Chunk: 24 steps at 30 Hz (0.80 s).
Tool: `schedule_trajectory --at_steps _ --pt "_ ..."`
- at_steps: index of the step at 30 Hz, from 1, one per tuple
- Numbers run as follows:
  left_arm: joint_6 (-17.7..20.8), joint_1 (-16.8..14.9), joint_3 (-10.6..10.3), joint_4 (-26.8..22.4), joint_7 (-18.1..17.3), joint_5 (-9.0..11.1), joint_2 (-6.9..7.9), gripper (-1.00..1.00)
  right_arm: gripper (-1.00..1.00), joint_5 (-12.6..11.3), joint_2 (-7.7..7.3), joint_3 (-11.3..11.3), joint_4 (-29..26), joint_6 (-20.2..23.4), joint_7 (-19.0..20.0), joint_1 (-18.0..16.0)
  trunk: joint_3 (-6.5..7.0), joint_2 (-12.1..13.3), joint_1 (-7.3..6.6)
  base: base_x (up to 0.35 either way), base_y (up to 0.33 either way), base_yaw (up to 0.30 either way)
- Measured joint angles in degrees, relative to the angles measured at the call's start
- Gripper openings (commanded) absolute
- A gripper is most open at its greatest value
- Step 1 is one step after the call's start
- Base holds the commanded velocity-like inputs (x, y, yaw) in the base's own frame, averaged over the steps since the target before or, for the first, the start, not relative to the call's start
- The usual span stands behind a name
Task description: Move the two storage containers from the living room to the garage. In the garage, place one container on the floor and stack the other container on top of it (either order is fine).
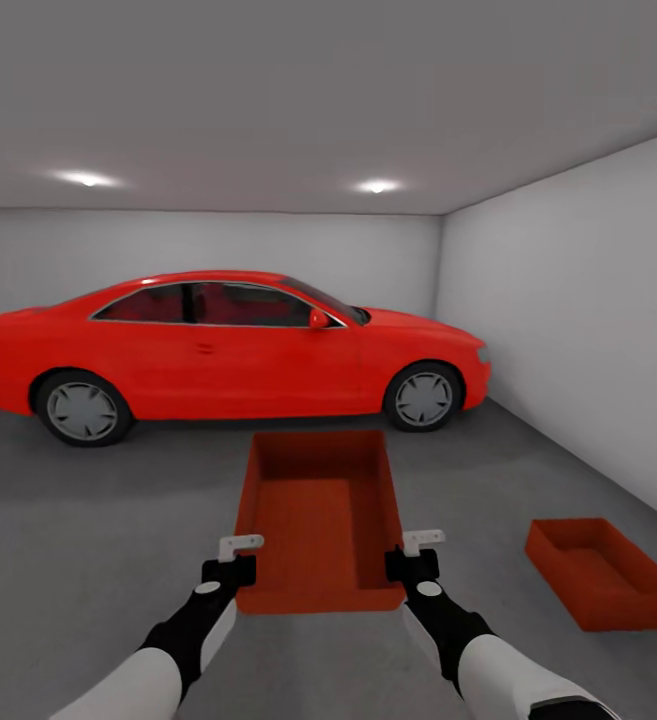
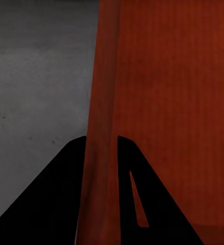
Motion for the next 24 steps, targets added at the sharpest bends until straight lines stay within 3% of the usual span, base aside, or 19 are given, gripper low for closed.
schedule_trajectory --at_steps 24 --pt "0.12 0.0 -0.08 -0.11 0.01 0.0 0.02 -1.0 -1.0 -0.01 0.02 -0.04 0.0 -0.01 -0.01 0.01 0.0 0.0 0.0 0.306 0.203 -0.285"
